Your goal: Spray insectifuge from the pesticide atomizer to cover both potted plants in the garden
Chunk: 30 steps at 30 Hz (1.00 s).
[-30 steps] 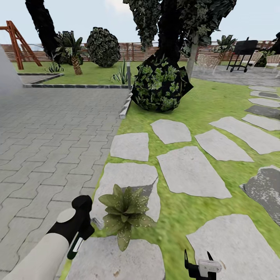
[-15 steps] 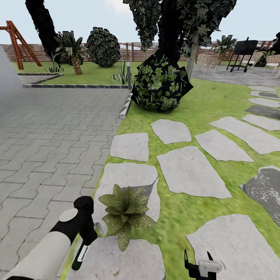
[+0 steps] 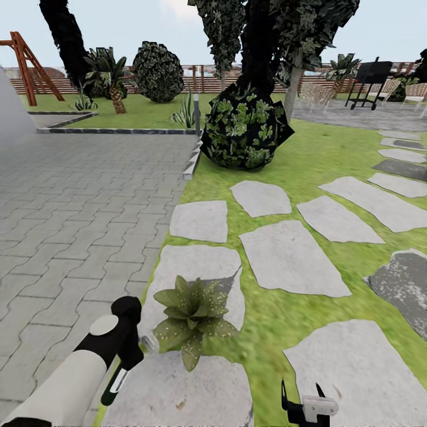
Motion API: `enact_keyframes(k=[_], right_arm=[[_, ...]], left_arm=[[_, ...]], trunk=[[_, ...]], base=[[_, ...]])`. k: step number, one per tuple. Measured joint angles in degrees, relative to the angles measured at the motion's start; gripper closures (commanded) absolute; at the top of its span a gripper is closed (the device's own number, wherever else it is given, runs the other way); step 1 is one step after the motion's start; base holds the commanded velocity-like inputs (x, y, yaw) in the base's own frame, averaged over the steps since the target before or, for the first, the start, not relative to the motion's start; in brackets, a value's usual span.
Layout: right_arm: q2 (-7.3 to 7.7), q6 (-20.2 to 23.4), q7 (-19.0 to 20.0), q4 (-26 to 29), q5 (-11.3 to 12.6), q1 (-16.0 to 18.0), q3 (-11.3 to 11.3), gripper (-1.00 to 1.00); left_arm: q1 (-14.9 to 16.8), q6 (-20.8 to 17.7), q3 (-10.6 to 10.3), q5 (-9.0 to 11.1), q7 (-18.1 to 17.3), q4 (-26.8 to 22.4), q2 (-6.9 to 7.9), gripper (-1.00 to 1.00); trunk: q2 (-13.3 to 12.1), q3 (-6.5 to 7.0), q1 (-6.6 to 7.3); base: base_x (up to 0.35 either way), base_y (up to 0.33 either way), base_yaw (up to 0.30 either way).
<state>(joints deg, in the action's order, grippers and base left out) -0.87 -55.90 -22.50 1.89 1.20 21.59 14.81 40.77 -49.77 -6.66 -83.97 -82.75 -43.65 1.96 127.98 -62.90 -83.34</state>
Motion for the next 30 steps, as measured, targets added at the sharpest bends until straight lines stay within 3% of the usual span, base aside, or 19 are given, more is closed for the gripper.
enact_keyframes(k=[12, 18, 30], right_arm=[[0.0, 0.04, 0.0, 0.03, 0.0, -0.02, 0.0, -1.0], [0.0, 0.04, 0.0, 0.03, 0.0, -0.02, 0.0, -1.0], [-0.25, -0.06, -0.05, 0.01, -0.01, -0.01, 0.01, -1.0]], left_arm=[[0.31, -0.16, 0.29, 0.01, 0.09, -0.13, -0.36, 1.0], [-0.04, -0.16, 0.17, 0.01, -0.08, -0.13, -0.39, 1.0], [0.32, -0.16, 0.18, 0.04, 0.04, -0.2, 0.03, 1.0]], trunk=[[0.0, 0.0, 0.01], [0.0, 0.0, -0.01], [0.0, 0.0, 0.0]], base=[[0.113, 0.272, -0.275], [-0.065, 0.304, -0.276], [-0.012, 0.05, -0.012]])
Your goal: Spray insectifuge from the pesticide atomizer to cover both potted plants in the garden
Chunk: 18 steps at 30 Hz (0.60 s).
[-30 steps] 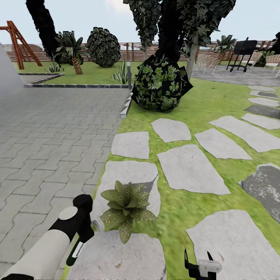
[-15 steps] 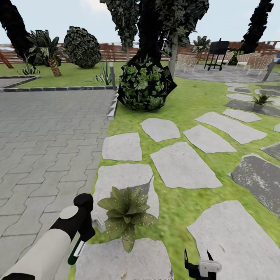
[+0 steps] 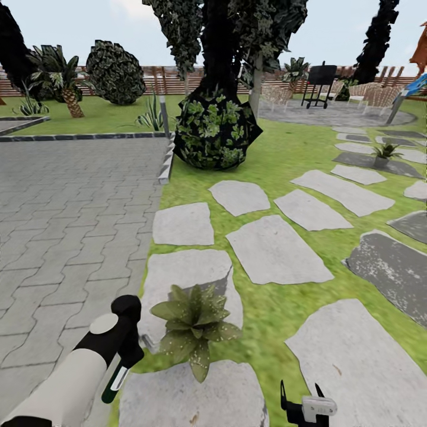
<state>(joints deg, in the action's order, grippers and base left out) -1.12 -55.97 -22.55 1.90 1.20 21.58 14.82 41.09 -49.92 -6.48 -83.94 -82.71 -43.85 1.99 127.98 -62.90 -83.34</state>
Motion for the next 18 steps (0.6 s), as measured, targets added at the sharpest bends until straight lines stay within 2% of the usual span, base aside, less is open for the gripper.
enact_keyframes(k=[4, 7, 11, 18], right_arm=[[-0.09, 0.01, -0.03, 0.01, 0.05, -0.01, -0.01, -1.0], [-0.1, 0.01, -0.02, 0.01, 0.08, -0.01, -0.01, -1.0], [-0.09, -0.01, -0.05, 0.01, 0.15, -0.01, -0.03, -1.0], [-0.1, 0.02, -0.03, 0.02, 0.17, -0.01, -0.06, -1.0]], left_arm=[[0.03, -0.01, 0.1, -0.01, 0.05, -0.02, -0.06, 1.0], [0.04, -0.06, 0.12, -0.02, 0.05, -0.02, -0.11, 1.0], [0.05, -0.06, 0.11, 0.01, 0.07, -0.01, -0.33, 1.0], [0.21, -0.09, 0.21, -0.03, 0.05, -0.11, -0.43, 1.0]], trunk=[[0.0, 0.0, -0.01], [0.0, 0.0, -0.01], [0.0, 0.0, -0.01], [0.0, 0.0, 0.01]], base=[[-0.086, 0.268, -0.091], [-0.183, 0.233, -0.264], [-0.186, 0.078, -0.295], [0.049, 0.279, -0.3]])
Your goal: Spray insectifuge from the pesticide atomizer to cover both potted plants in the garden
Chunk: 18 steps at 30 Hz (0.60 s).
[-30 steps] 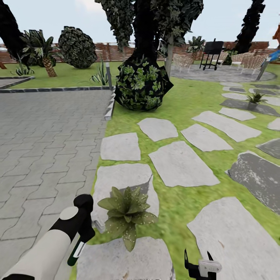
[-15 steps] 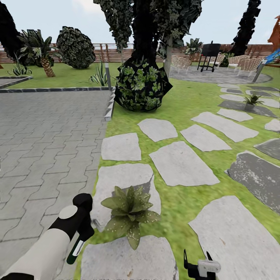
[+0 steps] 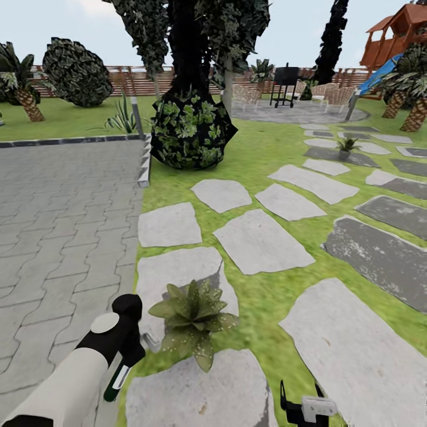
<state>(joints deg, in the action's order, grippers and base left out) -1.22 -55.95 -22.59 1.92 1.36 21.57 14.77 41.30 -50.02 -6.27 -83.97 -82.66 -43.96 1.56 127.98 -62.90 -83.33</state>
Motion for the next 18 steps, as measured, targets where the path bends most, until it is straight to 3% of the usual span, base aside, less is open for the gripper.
enact_keyframes(k=[3, 11, 18], right_arm=[[0.0, 0.0, -0.01, 0.0, 0.0, 0.0, 0.02, -1.0], [0.0, 0.0, 0.03, 0.0, 0.0, 0.0, 0.02, -1.0], [0.0, 0.0, 0.03, 0.0, 0.0, 0.0, -0.03, -1.0]], left_arm=[[0.0, 0.0, 0.0, 0.0, 0.0, -0.03, 0.09, 1.0], [0.65, -0.07, -0.02, 0.01, -0.11, -0.07, 0.03, 1.0], [6.08, -0.18, -0.24, -0.24, -0.68, 0.08, -0.86, 1.0]], trunk=[[0.0, 0.0, 0.0], [0.0, 0.0, -0.01], [0.0, 0.0, -0.01]], base=[[0.087, 0.325, -0.277], [0.032, 0.333, -0.1], [0.0, 0.337, -0.257]])
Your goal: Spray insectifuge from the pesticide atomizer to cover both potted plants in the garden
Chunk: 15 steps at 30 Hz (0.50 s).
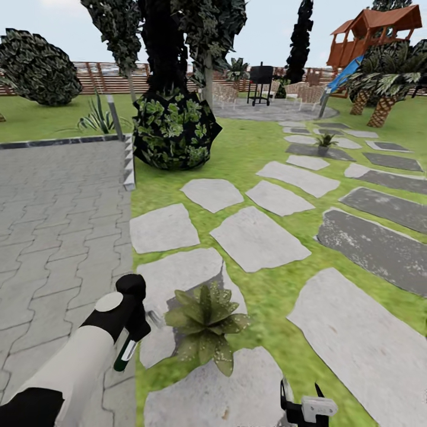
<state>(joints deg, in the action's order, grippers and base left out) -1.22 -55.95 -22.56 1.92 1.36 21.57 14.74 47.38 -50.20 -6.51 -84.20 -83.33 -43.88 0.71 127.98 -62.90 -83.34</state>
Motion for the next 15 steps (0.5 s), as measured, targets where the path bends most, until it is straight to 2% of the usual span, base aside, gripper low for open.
enact_keyframes(k=[8, 15], right_arm=[[0.0, 0.0, 0.01, 0.0, 0.0, 0.0, 0.0, -1.0], [0.0, -0.01, 0.01, -0.01, 0.0, 0.0, 0.05, -1.0]], left_arm=[[0.39, -0.03, -0.15, 0.02, -0.03, 0.09, -0.2, 1.0], [0.29, -0.09, -0.03, 0.1, -0.02, 0.09, -0.23, 1.0]], trunk=[[0.0, 0.0, 0.01], [0.0, 0.0, 0.02]], base=[[0.043, 0.337, -0.264], [0.189, 0.289, -0.264]])
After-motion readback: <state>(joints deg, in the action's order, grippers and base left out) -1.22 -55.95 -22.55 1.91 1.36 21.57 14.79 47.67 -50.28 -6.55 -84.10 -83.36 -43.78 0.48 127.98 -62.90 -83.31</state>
